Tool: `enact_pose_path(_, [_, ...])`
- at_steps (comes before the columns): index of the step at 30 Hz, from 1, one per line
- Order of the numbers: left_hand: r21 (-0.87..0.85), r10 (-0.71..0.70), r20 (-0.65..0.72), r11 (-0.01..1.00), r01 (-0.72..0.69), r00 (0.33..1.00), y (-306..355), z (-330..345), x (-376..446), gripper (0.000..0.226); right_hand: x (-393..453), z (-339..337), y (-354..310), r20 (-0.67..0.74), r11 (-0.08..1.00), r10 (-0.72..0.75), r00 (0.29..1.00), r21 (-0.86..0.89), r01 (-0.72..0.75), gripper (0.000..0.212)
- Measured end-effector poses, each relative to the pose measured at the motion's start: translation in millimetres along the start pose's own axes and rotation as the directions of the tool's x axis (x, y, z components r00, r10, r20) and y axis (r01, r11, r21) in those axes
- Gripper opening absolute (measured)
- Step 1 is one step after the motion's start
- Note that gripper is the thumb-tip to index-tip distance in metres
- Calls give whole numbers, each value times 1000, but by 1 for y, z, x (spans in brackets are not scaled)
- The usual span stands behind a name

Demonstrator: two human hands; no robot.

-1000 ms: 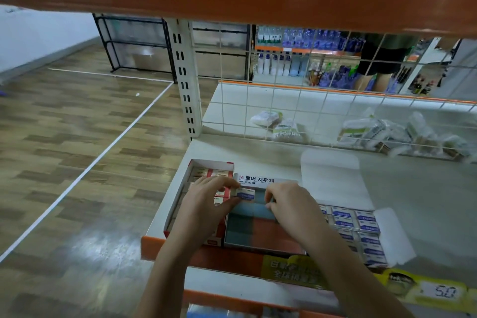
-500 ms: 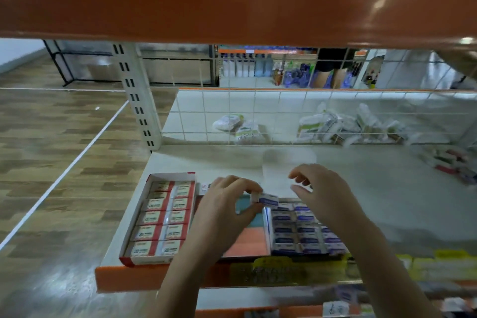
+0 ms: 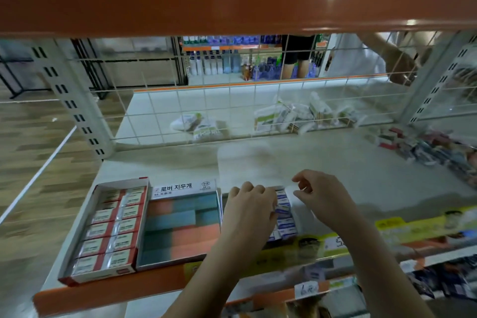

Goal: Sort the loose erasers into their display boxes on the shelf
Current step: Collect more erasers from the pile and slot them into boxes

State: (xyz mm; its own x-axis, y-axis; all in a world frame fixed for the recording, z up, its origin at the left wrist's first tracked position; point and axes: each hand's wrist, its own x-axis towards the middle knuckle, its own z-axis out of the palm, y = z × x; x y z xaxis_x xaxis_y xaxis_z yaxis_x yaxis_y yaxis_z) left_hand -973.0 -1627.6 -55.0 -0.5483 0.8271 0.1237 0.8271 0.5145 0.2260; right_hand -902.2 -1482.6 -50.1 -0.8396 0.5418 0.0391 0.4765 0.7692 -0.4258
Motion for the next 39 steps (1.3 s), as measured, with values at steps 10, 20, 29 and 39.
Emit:
enact_pose_path(10, [55, -23, 43, 998, 21, 999, 12, 16, 6, 37, -2, 1, 2, -4, 999, -27, 1000, 39, 28, 31])
enact_pose_path(20, [102, 42, 87, 993, -51, 995, 8, 6, 14, 34, 0, -11, 4, 59, 990, -103, 993, 105, 96, 30])
enact_pose_path(29, [164, 250, -10, 956, -245, 968, 62, -13, 91, 32, 13, -67, 73, -7, 998, -64, 998, -5, 64, 32])
enact_pose_path(39, [145, 468, 168, 859, -491, 868, 231, 45, 194, 34, 11, -135, 241, 15, 980, 133, 991, -152, -129, 37])
